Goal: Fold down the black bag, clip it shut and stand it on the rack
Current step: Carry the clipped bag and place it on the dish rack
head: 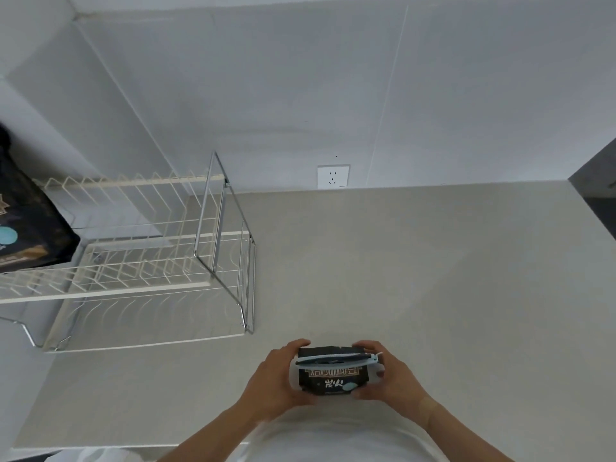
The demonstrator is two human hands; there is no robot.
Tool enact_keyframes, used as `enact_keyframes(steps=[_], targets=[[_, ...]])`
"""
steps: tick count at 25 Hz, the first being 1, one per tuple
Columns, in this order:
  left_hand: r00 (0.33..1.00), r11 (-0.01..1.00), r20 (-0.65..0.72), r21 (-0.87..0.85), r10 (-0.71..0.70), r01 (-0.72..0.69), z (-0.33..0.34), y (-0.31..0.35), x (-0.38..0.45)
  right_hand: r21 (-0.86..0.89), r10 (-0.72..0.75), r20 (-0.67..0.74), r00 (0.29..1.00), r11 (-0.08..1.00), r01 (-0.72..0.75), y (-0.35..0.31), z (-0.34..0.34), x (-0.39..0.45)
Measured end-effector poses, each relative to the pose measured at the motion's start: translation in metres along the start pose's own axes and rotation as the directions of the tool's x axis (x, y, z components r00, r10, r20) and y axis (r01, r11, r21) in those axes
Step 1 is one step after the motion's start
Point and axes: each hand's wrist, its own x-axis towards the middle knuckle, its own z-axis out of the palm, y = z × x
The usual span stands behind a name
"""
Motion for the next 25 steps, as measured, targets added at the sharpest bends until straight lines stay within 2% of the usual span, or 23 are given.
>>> enact_keyframes(steps=[6,18,22,25], targets=[[1.0,1.0,0.008,0.015,-0.001,0.001,-0.002,0.002,0.009,-0.044,-0.006,-0.019,1.0,0.999,0.005,-0.005,0.0,0.003],[0.998,1.0,-0.05,0.003,0.03,-0.03,-0.03,0.023,0.059,0.032,0.0,-0.096,0.995,0.999,0.003,-0.03,-0.021,0.034],[0.999,0.991,-0.016,-0.126,0.052,-0.053,-0.043,0.029,0.063,0.079,-0.033,-0.095,0.995,0.996,0.041,-0.038,-0.029,0.037],[0.997,0.932,0.023,-0.358,0.071,-0.058,-0.064,0.04,0.058,0.171,-0.057,-0.059,0.997,0.983,0.066,-0.057,-0.047,0.036]])
